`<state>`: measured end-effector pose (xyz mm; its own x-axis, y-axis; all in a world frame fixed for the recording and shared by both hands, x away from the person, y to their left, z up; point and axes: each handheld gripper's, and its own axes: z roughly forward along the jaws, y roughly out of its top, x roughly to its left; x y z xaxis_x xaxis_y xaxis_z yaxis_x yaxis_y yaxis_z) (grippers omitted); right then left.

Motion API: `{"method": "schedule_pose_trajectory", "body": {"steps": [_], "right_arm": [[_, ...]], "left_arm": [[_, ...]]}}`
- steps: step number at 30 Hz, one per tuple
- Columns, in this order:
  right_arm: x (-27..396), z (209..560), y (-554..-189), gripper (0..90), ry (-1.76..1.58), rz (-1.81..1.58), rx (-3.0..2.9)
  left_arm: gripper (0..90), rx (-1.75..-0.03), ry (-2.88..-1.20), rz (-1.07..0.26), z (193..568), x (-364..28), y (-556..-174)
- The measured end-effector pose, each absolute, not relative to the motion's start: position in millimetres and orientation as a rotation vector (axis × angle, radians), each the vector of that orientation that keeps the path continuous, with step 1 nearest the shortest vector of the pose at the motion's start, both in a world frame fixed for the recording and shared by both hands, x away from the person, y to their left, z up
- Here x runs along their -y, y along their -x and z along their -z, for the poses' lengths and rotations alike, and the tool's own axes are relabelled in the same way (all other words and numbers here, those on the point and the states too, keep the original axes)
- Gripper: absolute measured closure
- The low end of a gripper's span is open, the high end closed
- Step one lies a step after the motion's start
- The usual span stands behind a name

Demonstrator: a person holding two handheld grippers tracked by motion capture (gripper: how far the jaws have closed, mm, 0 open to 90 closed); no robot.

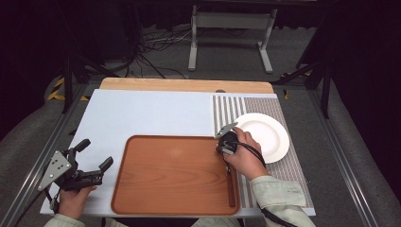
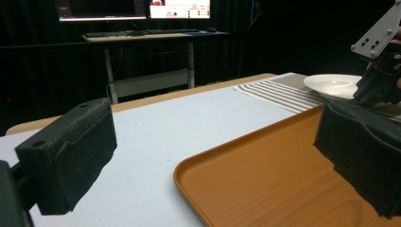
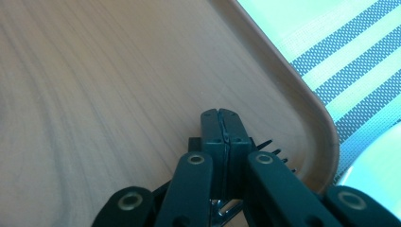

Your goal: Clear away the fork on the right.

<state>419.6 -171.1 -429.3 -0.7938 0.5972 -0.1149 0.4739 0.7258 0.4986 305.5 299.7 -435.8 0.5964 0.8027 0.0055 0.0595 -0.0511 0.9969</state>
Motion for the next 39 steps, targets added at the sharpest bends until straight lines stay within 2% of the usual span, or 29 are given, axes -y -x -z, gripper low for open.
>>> {"method": "schedule_pose_trajectory", "body": {"steps": [9, 13, 17, 20, 22, 24, 28, 39], "right_arm": [[171.1, 416.9, -415.9, 90.0, -0.843, -0.744, -2.637], [170.1, 406.0, -410.7, 81.9, -0.838, -0.806, -2.613], [169.6, 396.7, -405.4, 66.8, -0.816, -0.869, -2.598], [168.9, 391.8, -402.2, 38.4, -0.822, -0.961, -2.582], [168.7, 388.8, -399.9, 27.7, -0.800, -0.998, -2.560], [169.7, 385.2, -397.5, 21.9, -0.786, -1.037, -2.537], [176.9, 375.0, -391.4, 18.5, -0.770, -1.088, -2.484], [207.5, 366.5, -378.0, 18.6, -0.781, -1.217, -2.382]], "left_arm": [[0.6, -0.758, -1.519, -0.712, 435.7, -299.5, -305.4], [0.6, -0.757, -1.521, -0.713, 435.5, -299.7, -305.3], [0.6, -0.758, -1.520, -0.711, 435.7, -299.9, -305.6], [0.6, -0.760, -1.517, -0.711, 435.6, -300.3, -305.8], [0.6, -0.758, -1.518, -0.717, 434.9, -300.5, -305.5], [0.6, -0.757, -1.518, -0.715, 435.0, -300.1, -305.8], [0.5, -0.754, -1.516, -0.713, 435.0, -298.8, -306.2], [0.6, -0.756, -1.518, -0.708, 435.0, -298.1, -307.5]]}}
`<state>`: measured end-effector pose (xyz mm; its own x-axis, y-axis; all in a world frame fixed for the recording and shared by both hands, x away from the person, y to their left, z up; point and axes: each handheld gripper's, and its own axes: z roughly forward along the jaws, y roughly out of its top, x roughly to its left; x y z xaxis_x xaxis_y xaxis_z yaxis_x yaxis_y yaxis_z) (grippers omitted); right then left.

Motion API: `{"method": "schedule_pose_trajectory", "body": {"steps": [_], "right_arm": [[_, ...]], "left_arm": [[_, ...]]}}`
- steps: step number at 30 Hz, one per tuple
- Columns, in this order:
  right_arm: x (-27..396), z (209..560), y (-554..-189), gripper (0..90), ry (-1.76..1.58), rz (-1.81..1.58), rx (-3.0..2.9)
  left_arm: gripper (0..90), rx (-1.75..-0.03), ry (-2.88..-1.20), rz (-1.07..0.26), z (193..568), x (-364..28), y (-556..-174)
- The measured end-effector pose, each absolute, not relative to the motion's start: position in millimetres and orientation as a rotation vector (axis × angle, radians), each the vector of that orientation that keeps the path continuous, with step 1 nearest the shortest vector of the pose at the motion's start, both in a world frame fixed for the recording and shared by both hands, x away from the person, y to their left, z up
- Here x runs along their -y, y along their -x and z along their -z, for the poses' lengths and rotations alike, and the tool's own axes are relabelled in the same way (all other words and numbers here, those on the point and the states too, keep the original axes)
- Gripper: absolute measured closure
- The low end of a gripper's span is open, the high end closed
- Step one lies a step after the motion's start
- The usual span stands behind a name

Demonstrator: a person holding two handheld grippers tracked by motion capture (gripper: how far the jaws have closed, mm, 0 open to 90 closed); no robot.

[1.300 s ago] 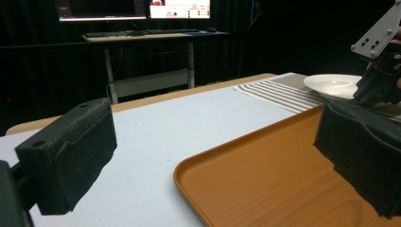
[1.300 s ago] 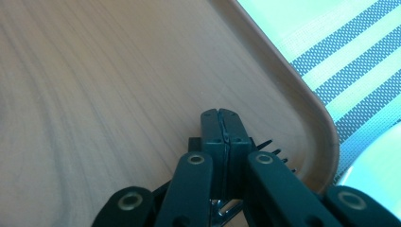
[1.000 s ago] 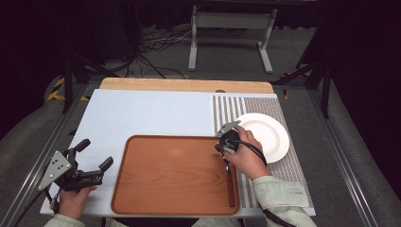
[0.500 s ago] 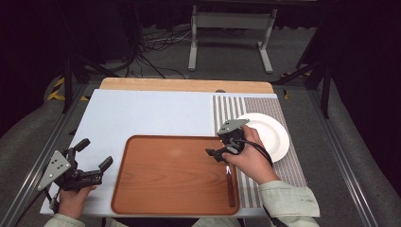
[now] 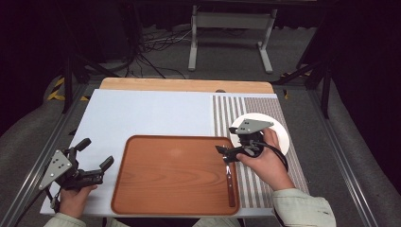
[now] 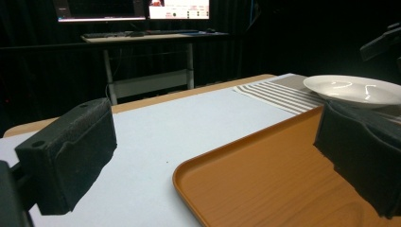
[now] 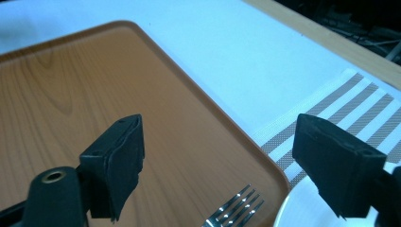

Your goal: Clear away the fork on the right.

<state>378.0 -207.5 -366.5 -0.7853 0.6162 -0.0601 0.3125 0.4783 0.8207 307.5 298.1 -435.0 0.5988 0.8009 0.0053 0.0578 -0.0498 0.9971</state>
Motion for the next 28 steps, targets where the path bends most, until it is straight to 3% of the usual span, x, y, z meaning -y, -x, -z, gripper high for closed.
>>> {"method": "schedule_pose_trajectory", "body": {"steps": [28], "right_arm": [[335.5, 435.2, -319.4, 17.5, -0.871, -1.556, -1.972]], "left_arm": [[0.5, -0.779, -1.505, -0.697, 437.9, -295.3, -309.6]]}}
